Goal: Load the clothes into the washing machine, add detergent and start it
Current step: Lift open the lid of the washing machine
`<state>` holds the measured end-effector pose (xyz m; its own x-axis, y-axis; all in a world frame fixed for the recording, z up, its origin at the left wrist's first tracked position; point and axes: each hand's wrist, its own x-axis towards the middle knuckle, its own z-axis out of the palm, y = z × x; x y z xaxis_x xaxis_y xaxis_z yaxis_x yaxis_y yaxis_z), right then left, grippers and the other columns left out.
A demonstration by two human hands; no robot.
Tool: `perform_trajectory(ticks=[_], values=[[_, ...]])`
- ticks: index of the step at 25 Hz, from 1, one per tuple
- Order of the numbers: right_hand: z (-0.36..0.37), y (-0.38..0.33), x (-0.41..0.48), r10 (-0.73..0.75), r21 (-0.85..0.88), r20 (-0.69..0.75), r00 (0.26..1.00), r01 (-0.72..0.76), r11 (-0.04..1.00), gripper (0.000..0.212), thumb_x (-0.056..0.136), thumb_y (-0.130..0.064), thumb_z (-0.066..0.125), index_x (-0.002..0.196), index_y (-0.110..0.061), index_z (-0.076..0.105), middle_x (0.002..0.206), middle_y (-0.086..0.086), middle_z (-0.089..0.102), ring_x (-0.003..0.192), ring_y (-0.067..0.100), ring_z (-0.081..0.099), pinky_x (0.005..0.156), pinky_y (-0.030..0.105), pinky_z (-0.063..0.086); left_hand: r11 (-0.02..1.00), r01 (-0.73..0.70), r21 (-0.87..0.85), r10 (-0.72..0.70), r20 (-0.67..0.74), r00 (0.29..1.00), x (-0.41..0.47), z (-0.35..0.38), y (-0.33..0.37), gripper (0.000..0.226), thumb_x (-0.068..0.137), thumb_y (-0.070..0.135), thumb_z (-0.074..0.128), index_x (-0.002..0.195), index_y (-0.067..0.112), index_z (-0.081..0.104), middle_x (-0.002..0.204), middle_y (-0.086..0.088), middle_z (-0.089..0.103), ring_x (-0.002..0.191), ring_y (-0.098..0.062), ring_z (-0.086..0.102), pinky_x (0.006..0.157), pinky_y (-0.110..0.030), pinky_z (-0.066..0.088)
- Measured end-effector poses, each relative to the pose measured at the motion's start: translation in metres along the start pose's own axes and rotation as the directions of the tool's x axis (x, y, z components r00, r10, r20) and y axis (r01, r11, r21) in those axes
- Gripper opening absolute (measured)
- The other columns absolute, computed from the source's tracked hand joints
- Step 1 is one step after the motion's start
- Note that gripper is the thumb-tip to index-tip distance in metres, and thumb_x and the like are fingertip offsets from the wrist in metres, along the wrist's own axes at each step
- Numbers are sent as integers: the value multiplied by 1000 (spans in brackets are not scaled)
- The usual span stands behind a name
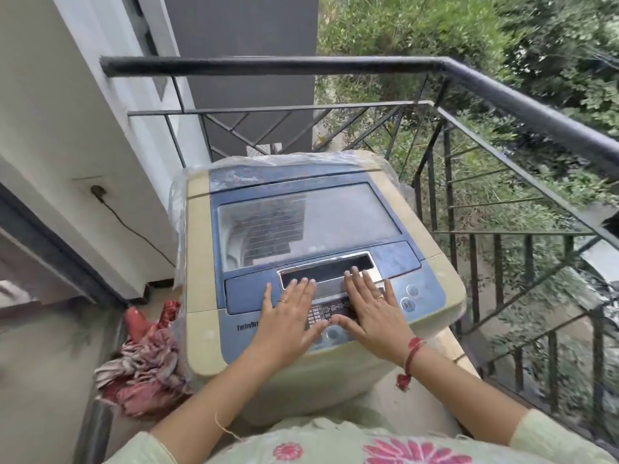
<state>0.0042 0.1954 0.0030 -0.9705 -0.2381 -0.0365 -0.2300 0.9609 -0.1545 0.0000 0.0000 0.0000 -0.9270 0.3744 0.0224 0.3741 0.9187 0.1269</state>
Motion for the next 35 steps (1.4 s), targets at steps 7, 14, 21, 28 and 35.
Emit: perform_trajectory(ticks=[7, 14, 21, 28, 35], values=[[-27, 4, 25, -58, -70, 32, 998, 60, 996, 101, 68, -82, -11, 134, -24, 41, 136, -2, 47, 134, 18, 36, 115, 45, 9, 993, 103, -59, -104, -30, 994, 11, -10, 3, 58, 90, 63, 29, 125, 18, 43, 122, 1, 50, 120, -21, 44, 114, -46, 14], [-56, -2, 47, -21, -4, -152, 988, 21, 1000, 69, 77, -77, 4, 83, -24, 48, 88, -8, 50, 93, 17, 54, 110, 49, 22, 992, 122, -29, -125, -192, 973, 27, -46, 1, 48, 89, 63, 34, 102, 21, 51, 102, 4, 57, 99, -18, 51, 92, -40, 26], [-110, 10, 95, -231, -119, -627, 744, 201, 972, 60, 83, -76, 28, 100, -24, 54, 92, -6, 59, 86, 19, 53, 91, 40, 33, 928, 44, 370, 218, -635, 741, 83, -114, -28, 62, 75, 78, 39, 75, 18, 56, 68, 1, 62, 64, -22, 57, 74, -38, 32], [-166, 17, 184, -307, -281, -765, 566, 135, 950, 53, 92, -59, 34, 128, -22, 43, 121, 3, 47, 117, 24, 46, 111, 48, 22, 843, -54, 535, 524, -794, 309, 165, -198, -75, 61, 79, 73, 48, 100, 16, 54, 100, -2, 59, 85, -22, 54, 79, -39, 41], [-217, -11, 276, -50, -43, -686, 726, 28, 999, 60, 94, -58, 18, 144, -27, 31, 147, 1, 36, 143, 23, 20, 117, 51, 6, 919, 84, 386, 289, -801, 525, 247, -235, -119, 53, 88, 64, 41, 93, 17, 65, 85, -1, 63, 77, -23, 62, 73, -34, 46]])
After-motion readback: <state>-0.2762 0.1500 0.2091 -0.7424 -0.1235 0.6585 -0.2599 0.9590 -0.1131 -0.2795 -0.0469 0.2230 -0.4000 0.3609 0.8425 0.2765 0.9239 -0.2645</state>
